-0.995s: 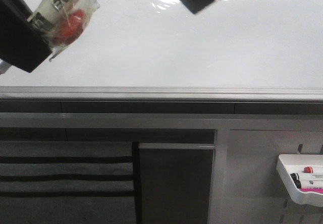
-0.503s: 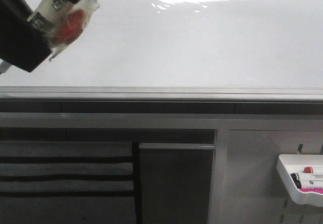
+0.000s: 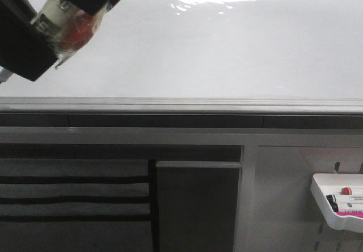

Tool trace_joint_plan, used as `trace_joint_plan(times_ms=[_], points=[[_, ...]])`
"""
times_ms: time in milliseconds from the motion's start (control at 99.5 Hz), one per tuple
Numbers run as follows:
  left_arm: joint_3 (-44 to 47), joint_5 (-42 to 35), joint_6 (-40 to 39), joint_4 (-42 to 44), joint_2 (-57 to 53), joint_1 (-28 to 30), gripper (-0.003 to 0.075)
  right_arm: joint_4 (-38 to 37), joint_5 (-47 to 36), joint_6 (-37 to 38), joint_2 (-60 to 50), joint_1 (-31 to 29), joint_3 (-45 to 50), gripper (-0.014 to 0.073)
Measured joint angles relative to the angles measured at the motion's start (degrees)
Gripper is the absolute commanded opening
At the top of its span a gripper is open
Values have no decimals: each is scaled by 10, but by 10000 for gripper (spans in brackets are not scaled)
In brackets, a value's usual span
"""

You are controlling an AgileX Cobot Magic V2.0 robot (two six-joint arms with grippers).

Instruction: Write number 3 on whiteboard

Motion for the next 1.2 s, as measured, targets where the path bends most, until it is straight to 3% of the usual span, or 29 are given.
trace_joint_plan(times_ms=[70,312,573,674,794,895,1197], points=[[0,0,0,0,0,0,-20,0,3,0,0,0,0,247],[0,0,0,0,0,0,-20,0,9,0,0,0,0,44],[0,-2,0,0,0,0,-13,0,11,0,0,0,0,21],[0,-6,0,0,0,0,69,-1,11,0,0,0,0,21],[0,-16,1,0,-1,0,247,-4,9,1,-1,0,0,21],[0,-38,-2,1,-10,0,342,-7,6,6,-10,0,0,21],[8,-86,-35,-4,-90,43,370,-19,-8,55,-82,-43,10,21]])
